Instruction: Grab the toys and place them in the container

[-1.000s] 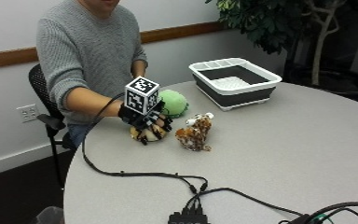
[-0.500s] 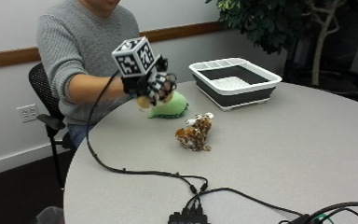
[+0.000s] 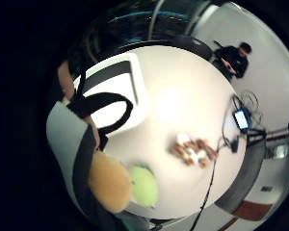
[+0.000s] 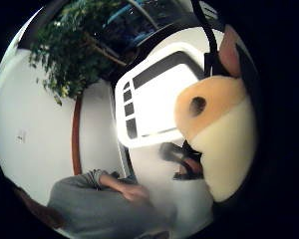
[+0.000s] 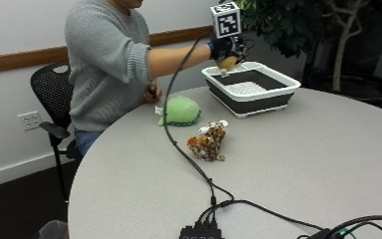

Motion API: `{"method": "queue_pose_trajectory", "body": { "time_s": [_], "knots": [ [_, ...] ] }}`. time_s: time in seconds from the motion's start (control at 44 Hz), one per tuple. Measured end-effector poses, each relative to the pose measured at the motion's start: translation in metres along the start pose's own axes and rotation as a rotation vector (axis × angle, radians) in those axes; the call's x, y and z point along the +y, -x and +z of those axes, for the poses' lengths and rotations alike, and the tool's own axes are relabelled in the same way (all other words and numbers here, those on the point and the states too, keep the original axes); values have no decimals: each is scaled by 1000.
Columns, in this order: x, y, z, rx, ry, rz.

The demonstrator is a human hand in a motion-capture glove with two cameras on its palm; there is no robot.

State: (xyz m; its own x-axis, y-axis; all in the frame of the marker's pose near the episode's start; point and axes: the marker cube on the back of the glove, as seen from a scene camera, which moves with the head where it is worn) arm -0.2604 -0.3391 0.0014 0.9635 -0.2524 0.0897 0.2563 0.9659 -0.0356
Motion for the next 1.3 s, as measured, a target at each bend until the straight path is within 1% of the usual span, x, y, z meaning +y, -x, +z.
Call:
{"method": "queue_pose_trajectory", "body": {
  "time_s": [0.091,0.204,0.318,0.409,0.477,0.545,0.636,0.818,0.954,1.136,1.227,1.295],
  "knots": [
    [-37,29,26,43,43,-24],
    [-59,37,49,54,86,-29],
    [-65,21,79,218,167,83],
    [-60,26,103,87,314,41],
    [-54,23,114,38,385,33],
    [-49,21,122,20,409,33],
    [-46,25,124,3,398,38],
    [-29,15,102,-10,349,8],
    [4,-29,65,16,301,8],
    [65,-133,11,95,246,160],
    [97,-187,-10,149,223,278],
    [112,-224,-23,128,198,375]
  ]
}}
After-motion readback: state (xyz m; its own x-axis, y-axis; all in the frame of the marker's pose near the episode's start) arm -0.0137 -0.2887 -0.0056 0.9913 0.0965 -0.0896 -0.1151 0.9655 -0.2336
